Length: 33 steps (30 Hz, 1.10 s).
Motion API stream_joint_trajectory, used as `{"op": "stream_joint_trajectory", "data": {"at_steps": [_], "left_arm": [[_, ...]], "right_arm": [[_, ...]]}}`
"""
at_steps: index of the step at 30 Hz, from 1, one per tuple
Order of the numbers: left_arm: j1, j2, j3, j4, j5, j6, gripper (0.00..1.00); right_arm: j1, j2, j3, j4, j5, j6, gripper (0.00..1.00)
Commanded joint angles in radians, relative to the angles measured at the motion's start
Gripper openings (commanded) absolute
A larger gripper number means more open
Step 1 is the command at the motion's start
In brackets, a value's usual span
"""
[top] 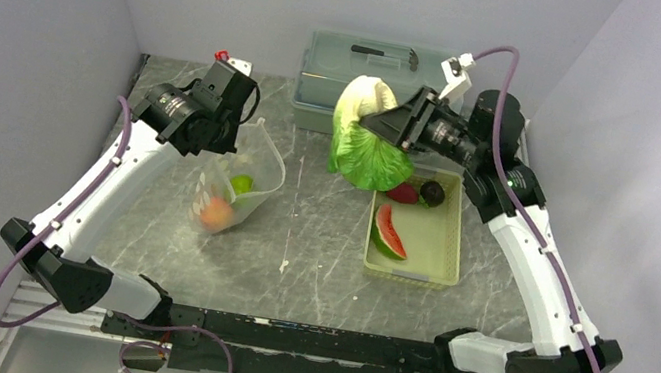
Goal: Place the food in the zip-top bag and seal the zipper
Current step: Place the fake vegetable in the zipper food storage bag.
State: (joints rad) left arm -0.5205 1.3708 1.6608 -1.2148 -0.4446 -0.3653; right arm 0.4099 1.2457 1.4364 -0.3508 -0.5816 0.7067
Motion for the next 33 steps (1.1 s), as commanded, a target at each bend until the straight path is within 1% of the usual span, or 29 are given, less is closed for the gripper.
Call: {"op": "stream_joint_trajectory", "data": {"at_steps": [1,3,10,22,29,33], "left_arm": [[-0.001,-0.018,0.010,0.035,-0.014,-0.030,0.00],[-0.001,-0.018,0.008,0.036,-0.013,-0.033,0.00],[-0.001,-0.030,-0.016,0.053,-0.004,-0.047,0.00],[-0.001,-0.039,-0.032,0.077,0.022,-0.069,0.00],[-0.001,-0.045,-0.038,0.080,0.033,-0.090,0.00],[-0.001,-0.056,-0.046,0.082,0.032,-0.107,0.00]], "right_arm": [[0.091,0.067,0.118,0.018,0.043,0.031,0.00],[0.136,0.114,0.165,-0.021,0.069,0.024,0.00],[0.236,0.223,0.254,-0.040,0.135,0.058,0.00],[0.322,0.397,0.400,-0.137,0.222,0.076,0.00],[0.359,0.477,0.473,-0.160,0.275,0.100,0.00],[0.378,0.516,0.486,-0.157,0.294,0.127,0.00]]}}
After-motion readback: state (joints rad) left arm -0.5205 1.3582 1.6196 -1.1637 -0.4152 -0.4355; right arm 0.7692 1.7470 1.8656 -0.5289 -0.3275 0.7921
